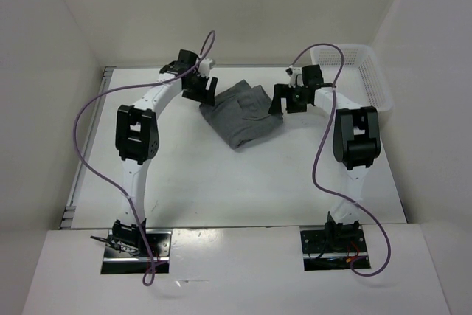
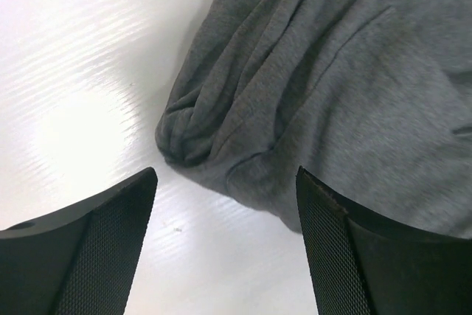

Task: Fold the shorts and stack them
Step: Fold the shorts

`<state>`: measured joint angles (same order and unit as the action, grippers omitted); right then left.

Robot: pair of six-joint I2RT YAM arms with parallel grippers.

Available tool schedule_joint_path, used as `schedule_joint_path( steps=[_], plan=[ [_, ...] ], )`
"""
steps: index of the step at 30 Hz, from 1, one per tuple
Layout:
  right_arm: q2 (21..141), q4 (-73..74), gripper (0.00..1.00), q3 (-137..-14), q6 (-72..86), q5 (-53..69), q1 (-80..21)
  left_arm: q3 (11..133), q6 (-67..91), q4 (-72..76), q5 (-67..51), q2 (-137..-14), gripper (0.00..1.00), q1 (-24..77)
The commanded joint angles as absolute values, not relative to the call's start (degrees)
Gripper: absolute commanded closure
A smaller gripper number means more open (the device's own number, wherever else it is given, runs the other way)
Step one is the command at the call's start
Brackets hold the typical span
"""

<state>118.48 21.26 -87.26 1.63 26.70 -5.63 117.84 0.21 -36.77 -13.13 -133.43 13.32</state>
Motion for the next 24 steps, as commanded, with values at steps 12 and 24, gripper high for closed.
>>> schedule_joint_path(
  steps=[12, 24],
  plan=[
    [119.4, 21.2, 0.00, -86.7, -2.1, 27.5, -5.5, 108.9, 0.0, -39.9, -22.0, -126.5, 0.14, 12.4],
    [120.4, 18.9, 0.74, -83.3, 1.8, 27.1, -9.4, 105.4, 0.0, -39.9, -24.6, -127.2, 0.11, 13.0]
  ],
)
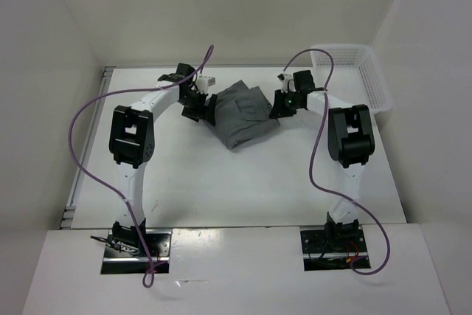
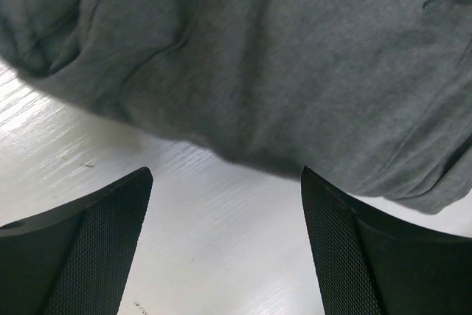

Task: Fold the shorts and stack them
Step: Fold the shorts

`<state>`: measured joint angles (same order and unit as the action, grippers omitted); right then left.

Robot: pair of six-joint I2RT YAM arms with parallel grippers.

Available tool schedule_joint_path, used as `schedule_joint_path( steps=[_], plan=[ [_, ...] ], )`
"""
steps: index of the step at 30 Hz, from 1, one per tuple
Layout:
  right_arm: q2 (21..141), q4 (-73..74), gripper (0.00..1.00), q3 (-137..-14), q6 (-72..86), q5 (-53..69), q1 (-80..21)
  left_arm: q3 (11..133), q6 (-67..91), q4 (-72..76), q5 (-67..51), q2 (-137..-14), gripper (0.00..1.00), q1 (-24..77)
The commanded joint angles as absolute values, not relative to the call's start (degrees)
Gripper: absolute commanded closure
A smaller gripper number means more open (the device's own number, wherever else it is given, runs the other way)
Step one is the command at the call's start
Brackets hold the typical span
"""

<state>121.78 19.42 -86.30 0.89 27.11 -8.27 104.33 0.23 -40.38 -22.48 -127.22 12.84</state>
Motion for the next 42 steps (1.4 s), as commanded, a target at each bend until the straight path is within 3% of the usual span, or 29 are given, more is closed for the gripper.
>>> schedule_joint_path(
  steps=[1, 2, 5, 11, 12, 13, 15, 18, 24, 32, 42],
  plan=[
    [118.1, 18.9, 0.80, -80.5, 1.8, 27.1, -9.4, 104.6, 0.0, -39.9, -24.6, -127.2, 0.11, 13.0],
    [116.6, 18.9, 0.90, -78.9, 1.8, 27.1, -9.4, 104.0, 0.0, -39.9, -25.1, -126.7, 0.11, 13.0],
    [109.5, 20.1, 1.00, -70.9, 2.5, 28.1, -9.4, 103.4, 0.0, -39.9, -26.4, -126.7, 0.11, 12.4],
    [93.6, 22.2, 0.98, -54.4, 8.1, 34.4, -9.4, 101.9, 0.0, -41.1, -27.2, -126.1, 0.11, 12.4],
    [92.2, 22.8, 0.71, -52.1, 8.7, 35.1, -9.4, 101.3, 0.0, -41.1, -27.2, -126.1, 0.11, 12.4],
    [91.2, 22.8, 0.53, -51.3, 8.1, 35.7, -9.4, 101.3, 0.0, -41.8, -27.2, -126.1, 0.11, 12.4],
    [89.7, 23.5, 0.31, -52.3, 7.6, 35.7, -9.4, 101.3, 0.0, -42.4, -27.2, -126.1, 0.10, 12.4],
    [89.2, 24.0, 0.20, -56.9, 4.6, 35.1, -9.4, 101.3, 0.0, -43.7, -27.2, -126.7, 0.10, 12.4],
    [93.5, 20.2, 0.17, -66.2, 1.2, 34.8, -9.4, 100.1, 0.0, -45.5, -25.9, -124.6, 0.10, 11.7],
    [102.4, 20.9, 0.09, -74.6, -9.1, 32.2, -13.1, 97.5, 0.0, -58.1, -33.3, -120.9, 0.10, 10.4],
    [110.0, 18.8, 0.08, -77.0, -8.0, 29.4, -14.2, 91.6, 0.0, -57.0, -37.0, -126.1, 0.08, 9.8]
  ],
)
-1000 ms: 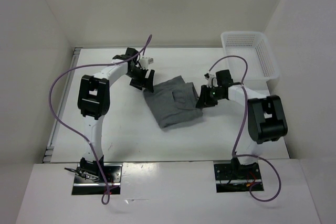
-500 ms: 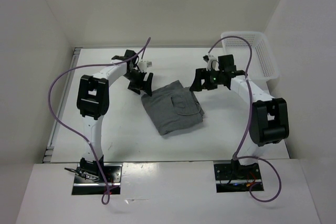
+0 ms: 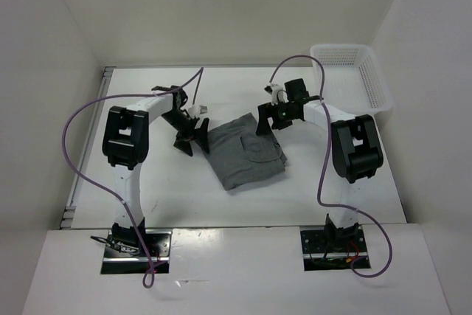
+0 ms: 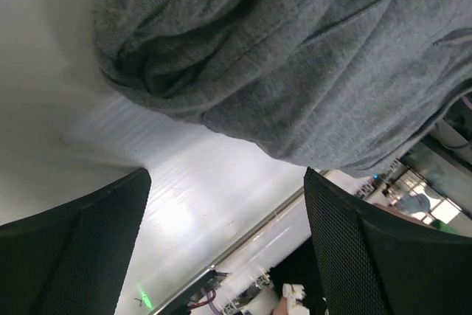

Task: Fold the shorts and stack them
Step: Fold the shorts

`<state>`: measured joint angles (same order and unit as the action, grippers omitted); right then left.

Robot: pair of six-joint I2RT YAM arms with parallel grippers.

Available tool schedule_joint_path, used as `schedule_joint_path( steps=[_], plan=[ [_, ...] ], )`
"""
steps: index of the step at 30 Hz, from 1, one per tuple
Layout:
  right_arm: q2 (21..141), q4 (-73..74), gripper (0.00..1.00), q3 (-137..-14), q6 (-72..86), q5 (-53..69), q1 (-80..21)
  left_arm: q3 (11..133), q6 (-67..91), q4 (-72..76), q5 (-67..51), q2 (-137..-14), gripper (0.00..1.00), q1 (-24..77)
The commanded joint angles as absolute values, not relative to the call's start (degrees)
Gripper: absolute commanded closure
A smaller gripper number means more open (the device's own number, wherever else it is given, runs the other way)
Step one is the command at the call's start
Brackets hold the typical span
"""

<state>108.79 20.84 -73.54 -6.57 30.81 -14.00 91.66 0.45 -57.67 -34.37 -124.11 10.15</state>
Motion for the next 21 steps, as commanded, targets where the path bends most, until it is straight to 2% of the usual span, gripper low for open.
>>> schedule_joint_path(
  steps=[1, 3, 6, 7, 9, 10, 13, 15, 16, 18, 21],
  plan=[
    [110.0, 18.8, 0.10, -77.0, -7.5, 29.4, -14.8, 92.5, 0.0, -56.4, -37.5, -126.8, 0.08, 9.8],
    [110.6, 18.3, 0.19, -77.5, -6.9, 29.4, -14.9, 94.0, 0.0, -55.2, -37.5, -129.0, 0.12, 9.8],
    [111.1, 17.7, 0.37, -77.5, -5.4, 28.1, -14.9, 97.0, 0.0, -53.7, -37.5, -131.1, 0.30, 9.8],
    [111.1, 17.7, 0.50, -77.5, -4.8, 27.5, -14.9, 97.7, 0.0, -52.8, -37.5, -132.1, 0.34, 9.8],
    [111.1, 17.1, 0.63, -77.5, -4.8, 27.0, -14.9, 100.4, 0.0, -52.1, -37.5, -133.0, 0.42, 9.8],
    [111.1, 17.1, 0.76, -77.5, -4.8, 26.4, -14.9, 101.4, 0.0, -52.1, -38.1, -133.8, 0.44, 9.8],
    [109.9, 17.1, 0.93, -77.5, -5.4, 25.5, -14.9, 106.6, 0.0, -50.9, -38.6, -135.8, 0.53, 9.8],
    [109.2, 17.1, 0.96, -78.0, -6.1, 25.5, -14.9, 109.9, 0.0, -50.9, -38.6, -137.1, 0.59, 10.5],
    [108.4, 17.7, 0.99, -78.7, -6.8, 26.4, -14.9, 113.2, 0.0, -50.9, -38.0, -138.3, 0.67, 11.1],
    [107.8, 18.4, 0.99, -78.7, -7.3, 27.4, -14.9, 116.2, 0.0, -50.9, -37.2, -139.7, 0.74, 11.1],
    [106.2, 18.9, 1.00, -79.8, -7.3, 28.4, -14.9, 121.7, 0.0, -50.3, -36.7, -142.2, 0.80, 11.6]
  ],
)
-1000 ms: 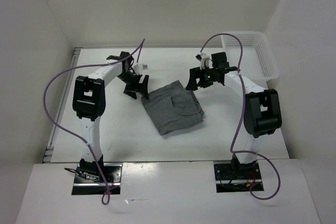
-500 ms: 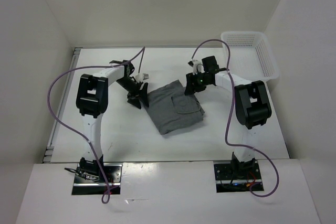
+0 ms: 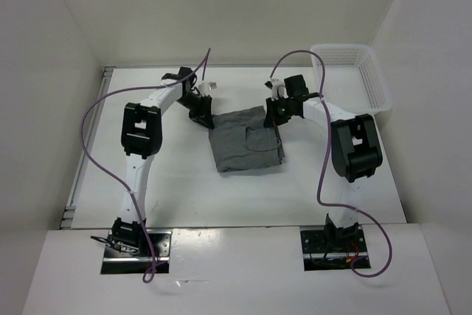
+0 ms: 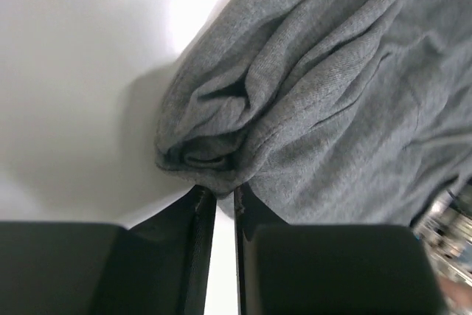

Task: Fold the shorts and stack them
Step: Fold the shorts

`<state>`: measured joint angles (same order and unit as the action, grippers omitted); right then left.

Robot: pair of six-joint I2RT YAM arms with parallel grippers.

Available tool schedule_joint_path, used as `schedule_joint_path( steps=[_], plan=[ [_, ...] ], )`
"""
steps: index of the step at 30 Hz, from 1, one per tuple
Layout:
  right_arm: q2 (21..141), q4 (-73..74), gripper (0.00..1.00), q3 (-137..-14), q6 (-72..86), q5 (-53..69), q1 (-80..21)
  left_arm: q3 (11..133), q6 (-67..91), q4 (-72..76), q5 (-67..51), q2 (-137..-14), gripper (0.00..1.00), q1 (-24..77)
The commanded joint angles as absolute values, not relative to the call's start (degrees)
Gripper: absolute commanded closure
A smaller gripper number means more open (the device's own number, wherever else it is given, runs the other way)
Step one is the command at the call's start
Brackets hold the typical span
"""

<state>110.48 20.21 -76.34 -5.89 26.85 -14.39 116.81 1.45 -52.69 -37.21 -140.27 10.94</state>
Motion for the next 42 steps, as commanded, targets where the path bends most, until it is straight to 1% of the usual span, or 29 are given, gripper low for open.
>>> schedule_joint_path(
  steps=[1, 3, 7, 11, 16, 20, 24, 26, 29, 30, 31, 32, 34, 35, 36, 37, 39, 40, 42],
  plan=[
    [105.6, 18.9, 1.00, -79.8, -6.8, 28.4, -14.9, 123.4, 0.0, -50.3, -36.7, -143.7, 0.80, 11.6],
    [105.6, 17.8, 1.00, -80.5, -6.1, 26.8, -14.9, 127.9, 0.0, -50.3, -34.5, -144.8, 0.81, 12.8],
    [106.2, 16.4, 1.00, -82.1, -3.8, 22.2, -14.2, 132.4, 0.0, -50.3, -30.3, -146.8, 0.84, 14.0],
    [106.2, 15.3, 1.00, -82.6, -1.1, 19.5, -12.3, 133.2, 0.0, -50.3, -28.2, -147.3, 0.91, 14.0],
    [106.2, 12.8, 1.00, -82.6, 2.2, 17.9, -11.8, 134.5, 0.0, -50.3, -25.8, -147.8, 0.94, 15.1],
    [107.6, 9.9, 1.00, -82.6, 6.8, 9.5, -11.8, 135.0, 0.0, -50.3, -25.8, -147.8, 0.94, 15.7],
    [111.2, 8.5, 1.00, -83.1, 7.8, 5.7, -11.8, 135.0, 0.0, -50.3, -25.1, -148.9, 0.94, 15.7],
    [112.8, 7.3, 0.96, -83.8, 7.8, 0.7, -11.8, 135.0, 0.0, -50.3, -25.1, -148.9, 0.94, 15.7],
    [114.9, 6.0, 0.93, -84.4, 7.8, -3.6, -11.8, 135.0, 0.0, -50.3, -24.6, -148.9, 0.94, 15.7],
    [115.4, 6.0, 0.90, -84.4, 7.3, -4.4, -11.8, 135.0, 0.0, -50.3, -24.6, -148.9, 0.94, 15.7],
    [116.0, 5.5, 0.83, -84.4, 7.3, -4.4, -11.8, 135.7, 0.0, -50.3, -24.6, -149.5, 0.94, 15.7],
    [116.0, 5.4, 0.69, -84.4, 7.3, -4.4, -11.8, 135.7, 0.0, -50.3, -24.6, -149.5, 0.92, 16.3],
    [116.0, 5.4, 0.56, -84.4, 7.8, -4.4, -11.8, 136.4, 0.0, -50.3, -24.1, -149.5, 0.91, 16.3],
    [116.0, 5.4, 0.40, -84.4, 7.8, -4.4, -11.8, 136.9, 0.0, -50.3, -23.6, -150.0, 0.91, 16.3],
    [116.0, 5.4, 0.31, -84.4, 7.8, -4.9, -11.8, 136.9, 0.0, -50.3, -23.6, -150.0, 0.91, 16.3],
    [115.4, 5.4, 0.25, -84.4, 7.8, -4.9, -11.8, 137.8, 0.0, -50.3, -23.6, -150.6, 0.91, 16.3],
    [113.9, 5.4, 0.18, -84.4, 7.0, -5.7, -11.8, 139.7, 0.0, -50.3, -23.0, -151.1, 0.91, 16.3],
    [113.2, 5.4, 0.18, -84.4, 6.4, -5.7, -11.8, 140.4, 0.0, -50.3, -22.2, -151.1, 0.91, 16.3],
    [110.6, 6.1, 0.15, -82.9, 5.3, -4.4, -11.8, 142.1, 0.0, -49.8, -21.7, -151.7, 0.88, 16.8]
  ],
)
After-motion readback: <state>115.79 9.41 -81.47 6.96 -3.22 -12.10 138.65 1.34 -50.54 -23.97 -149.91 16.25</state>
